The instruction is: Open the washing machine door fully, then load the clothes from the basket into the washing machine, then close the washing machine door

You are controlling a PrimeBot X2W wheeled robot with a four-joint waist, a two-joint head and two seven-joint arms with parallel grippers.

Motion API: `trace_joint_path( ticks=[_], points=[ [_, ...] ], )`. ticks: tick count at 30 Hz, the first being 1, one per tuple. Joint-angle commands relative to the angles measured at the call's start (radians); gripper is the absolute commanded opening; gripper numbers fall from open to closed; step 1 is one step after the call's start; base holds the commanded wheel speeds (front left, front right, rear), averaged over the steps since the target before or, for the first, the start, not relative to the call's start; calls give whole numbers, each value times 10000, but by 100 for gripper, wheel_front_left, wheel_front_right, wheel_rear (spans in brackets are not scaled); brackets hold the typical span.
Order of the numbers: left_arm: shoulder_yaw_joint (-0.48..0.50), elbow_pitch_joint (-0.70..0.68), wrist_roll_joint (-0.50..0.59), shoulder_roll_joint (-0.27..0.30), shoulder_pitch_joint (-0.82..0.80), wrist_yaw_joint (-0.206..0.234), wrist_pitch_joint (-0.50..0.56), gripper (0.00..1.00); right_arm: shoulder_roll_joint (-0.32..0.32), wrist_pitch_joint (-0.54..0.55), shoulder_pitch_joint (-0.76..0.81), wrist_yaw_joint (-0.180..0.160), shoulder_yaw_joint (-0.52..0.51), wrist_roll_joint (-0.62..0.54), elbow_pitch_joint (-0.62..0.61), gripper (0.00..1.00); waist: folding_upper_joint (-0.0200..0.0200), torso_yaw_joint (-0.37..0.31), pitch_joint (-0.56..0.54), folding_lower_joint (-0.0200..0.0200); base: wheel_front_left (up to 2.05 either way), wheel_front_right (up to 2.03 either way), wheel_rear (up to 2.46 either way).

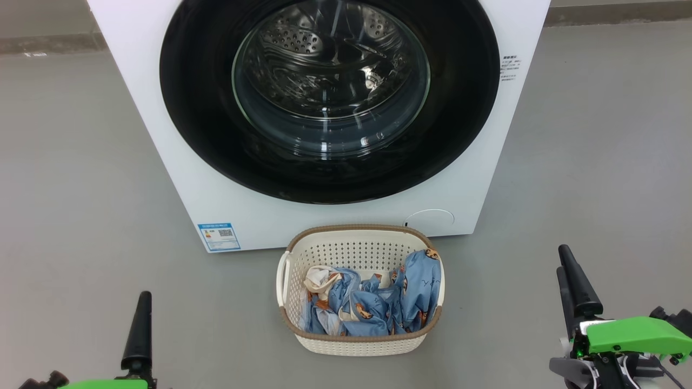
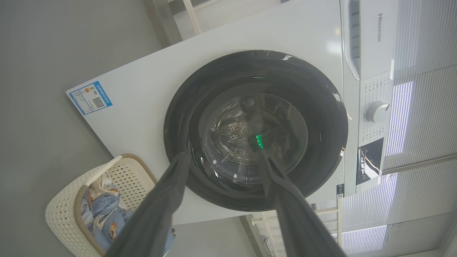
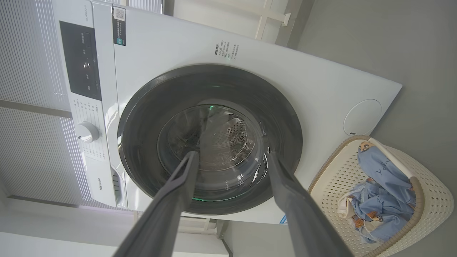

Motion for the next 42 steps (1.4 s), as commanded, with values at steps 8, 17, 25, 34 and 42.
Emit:
trace_joint_path(
  ticks=[8, 17, 25, 34, 42],
  points=[
    [-302, -345, 1207, 658, -524, -42, -561, 100, -269, -373, -727, 30, 425, -1417, -441, 100, 0, 1, -23, -1, 0, 0, 0],
    [-603, -198, 2496, 910, -620, -22, -864, 100, -376, -610, -808, 32, 686, -2929, -393, 100, 0, -4, -57, -1, 0, 0, 0],
    [-943, -123, 4065, 1111, -744, 362, -1115, 100, -490, -847, -949, 34, 910, -4501, -229, 100, 0, -18, -89, -1, 0, 0, 0],
    [-1044, -181, 5486, 1224, -741, 640, -1384, 100, -535, -1114, -1051, 37, 1069, -6261, 52, 100, 0, -36, -142, -1, 0, 0, 0],
    [-1076, -202, 6420, 1329, -749, 589, -1619, 100, -482, -1350, -1084, 39, 1072, -7688, 271, 100, 0, -37, -209, -1, 0, 0, 0]
  ],
)
